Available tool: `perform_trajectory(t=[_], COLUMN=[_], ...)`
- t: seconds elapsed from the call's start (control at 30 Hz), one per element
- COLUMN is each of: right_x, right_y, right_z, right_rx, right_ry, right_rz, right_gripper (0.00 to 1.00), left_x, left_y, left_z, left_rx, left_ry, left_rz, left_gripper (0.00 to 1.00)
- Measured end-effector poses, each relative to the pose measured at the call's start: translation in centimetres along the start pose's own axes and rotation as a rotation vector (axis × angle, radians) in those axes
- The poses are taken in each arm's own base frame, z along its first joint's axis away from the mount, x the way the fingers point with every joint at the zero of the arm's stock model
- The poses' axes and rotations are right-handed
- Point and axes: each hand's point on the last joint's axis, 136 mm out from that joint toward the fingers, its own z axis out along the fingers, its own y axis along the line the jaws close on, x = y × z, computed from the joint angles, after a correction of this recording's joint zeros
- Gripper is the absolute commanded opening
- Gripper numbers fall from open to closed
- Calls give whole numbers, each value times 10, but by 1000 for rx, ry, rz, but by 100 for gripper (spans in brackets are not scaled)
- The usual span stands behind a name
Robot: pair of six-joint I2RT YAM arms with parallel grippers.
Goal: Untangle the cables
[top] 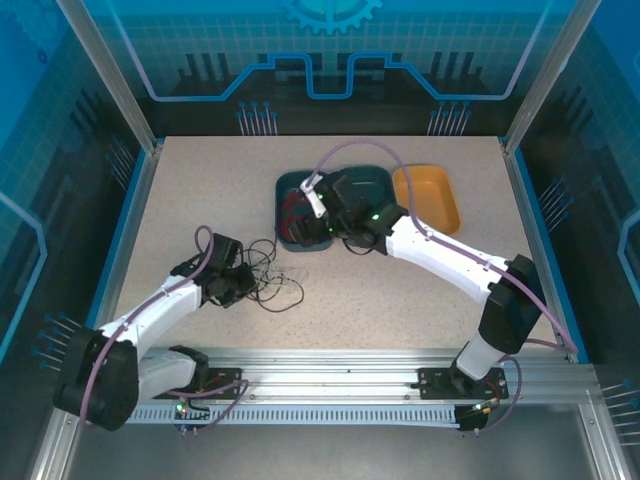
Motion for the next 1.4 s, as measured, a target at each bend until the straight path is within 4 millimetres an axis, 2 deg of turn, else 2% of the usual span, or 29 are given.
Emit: perform_trajectory(t=[0.13, 0.33, 0.53, 0.77, 1.2, 1.3, 1.4], right_x=[38, 101, 135, 151, 154, 156, 155], right_y=[16, 17, 21, 25, 29, 30, 32], right_z=[14, 31, 47, 67, 89, 91, 92], right_rx=[-32, -46, -64, -122, -189, -197, -212], right_ry=[109, 266, 363, 403, 406, 410, 407], right_rz=[48, 142, 204, 259, 287, 286, 282], right_gripper=[60, 52, 45, 42, 37, 32, 20], left_x=[10, 30, 50, 51, 49, 48, 48], left_y=[-13, -19, -9, -8, -7, -6, -6], left_z=[-6, -6, 2, 3, 3, 3, 3], left_rx=[48, 64, 33, 24, 18, 16, 14], left_ry=[5, 39, 85, 77, 65, 62, 59], left_rz=[-1, 6, -3, -19, -26, -32, -38], left_gripper=[0, 0, 0, 0, 0, 0, 0])
